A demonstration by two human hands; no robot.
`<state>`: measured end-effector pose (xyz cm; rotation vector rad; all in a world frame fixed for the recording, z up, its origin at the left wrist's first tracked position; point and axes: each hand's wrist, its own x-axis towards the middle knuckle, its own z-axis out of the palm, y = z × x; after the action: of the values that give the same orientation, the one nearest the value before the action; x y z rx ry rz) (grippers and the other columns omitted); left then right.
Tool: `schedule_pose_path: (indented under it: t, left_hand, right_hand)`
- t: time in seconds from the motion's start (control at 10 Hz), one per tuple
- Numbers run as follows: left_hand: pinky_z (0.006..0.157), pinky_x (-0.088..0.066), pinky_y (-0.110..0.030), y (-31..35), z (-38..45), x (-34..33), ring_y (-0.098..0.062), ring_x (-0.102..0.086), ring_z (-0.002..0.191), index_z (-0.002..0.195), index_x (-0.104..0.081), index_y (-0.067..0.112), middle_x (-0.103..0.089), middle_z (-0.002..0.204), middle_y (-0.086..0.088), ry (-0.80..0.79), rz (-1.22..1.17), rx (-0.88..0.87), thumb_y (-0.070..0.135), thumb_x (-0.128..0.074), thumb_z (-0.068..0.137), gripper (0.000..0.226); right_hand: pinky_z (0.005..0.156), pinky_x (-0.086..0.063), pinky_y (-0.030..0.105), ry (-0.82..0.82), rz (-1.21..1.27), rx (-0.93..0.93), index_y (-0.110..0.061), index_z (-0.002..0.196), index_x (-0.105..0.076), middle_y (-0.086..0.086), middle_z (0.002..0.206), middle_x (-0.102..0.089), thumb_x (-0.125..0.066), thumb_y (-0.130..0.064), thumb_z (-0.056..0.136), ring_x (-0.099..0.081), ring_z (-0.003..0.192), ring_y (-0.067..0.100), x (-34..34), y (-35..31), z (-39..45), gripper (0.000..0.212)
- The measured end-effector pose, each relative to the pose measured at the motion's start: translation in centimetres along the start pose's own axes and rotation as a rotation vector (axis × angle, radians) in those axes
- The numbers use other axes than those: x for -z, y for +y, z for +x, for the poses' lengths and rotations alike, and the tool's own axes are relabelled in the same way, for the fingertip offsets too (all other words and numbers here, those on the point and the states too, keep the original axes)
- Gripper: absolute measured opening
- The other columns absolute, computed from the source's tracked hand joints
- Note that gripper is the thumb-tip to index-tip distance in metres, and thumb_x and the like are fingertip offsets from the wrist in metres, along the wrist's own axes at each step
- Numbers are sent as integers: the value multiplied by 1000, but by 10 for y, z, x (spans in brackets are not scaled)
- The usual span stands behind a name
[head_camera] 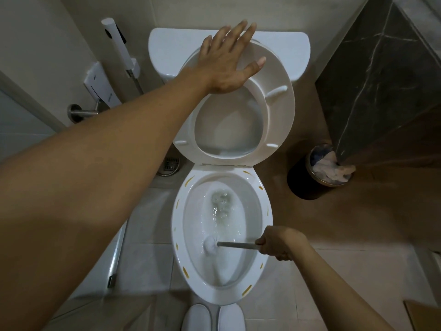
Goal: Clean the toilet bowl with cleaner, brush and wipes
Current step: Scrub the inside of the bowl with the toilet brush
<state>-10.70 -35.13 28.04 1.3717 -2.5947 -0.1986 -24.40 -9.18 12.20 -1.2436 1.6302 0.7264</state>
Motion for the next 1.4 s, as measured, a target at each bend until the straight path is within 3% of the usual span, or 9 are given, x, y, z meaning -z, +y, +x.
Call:
schedule_pose_path:
  t: [0.3,0.4,0.5,0.6,0.7,0.9,1.2,1.3,1.4]
  left_hand:
    - [116,4,-49,0,1,0,-24,7,147,152,4,26,7,160,2,-6,7,5,64,-19,94,73]
    - [115,4,-49,0,2,-1,-25,7,147,152,4,26,7,160,1,-3,16,0,64,-19,94,73]
    - [115,3,-50,0,2,-3,-25,7,147,152,4,25,7,160,0,7,26,-3,63,-20,95,73]
    - [116,3,-50,-1,2,-2,-25,7,147,152,4,25,7,160,0,9,25,-2,63,-20,95,73]
    - [115,4,-49,1,1,0,-25,7,147,152,5,25,7,160,1,-1,19,-1,63,-20,95,73]
    - [116,3,-49,0,0,0,-25,7,147,152,4,25,7,160,1,8,17,-2,63,-20,95,73]
    - [116,3,-48,0,0,1,-23,7,147,152,4,26,7,160,3,-1,-1,0,63,-19,95,72]
    - [116,3,-48,-1,0,1,-23,7,147,152,4,26,7,160,3,-3,-3,-3,63,-19,95,72]
    - [116,3,-49,0,0,0,-24,7,147,152,4,25,7,160,2,0,1,-7,63,-19,95,72]
  right_hand:
    - [63,-45,28,216,116,49,-14,133,-52,10,115,-59,-37,-25,101,-56,79,22,2,-8,20,37]
    - [48,-41,22,264,153,66,-17,136,-50,6,105,-53,-37,-28,101,-49,71,19,-2,-10,28,39]
    - [54,-47,26,273,162,67,-16,138,-48,9,115,-56,-35,-27,101,-50,79,21,-6,-8,30,40]
    - [64,-53,27,285,226,25,-18,136,-51,5,100,-53,-36,-25,102,-55,73,19,-11,1,27,38]
    - [48,-48,24,340,316,-27,-18,133,-53,6,97,-54,-40,-27,100,-54,60,15,-7,6,27,37]
    - [69,-55,32,382,353,-60,-15,129,-55,11,112,-59,-46,-28,98,-63,87,28,0,1,31,35]
    - [76,-54,36,353,236,-114,-9,115,-57,11,109,-59,-45,-23,95,-62,91,29,15,3,36,27]
    - [57,-49,29,254,180,-118,-8,118,-60,8,96,-60,-45,-21,95,-58,72,23,18,12,30,30]
    - [64,-45,29,174,120,-102,-12,121,-60,4,91,-56,-49,-23,95,-50,62,15,29,16,17,31]
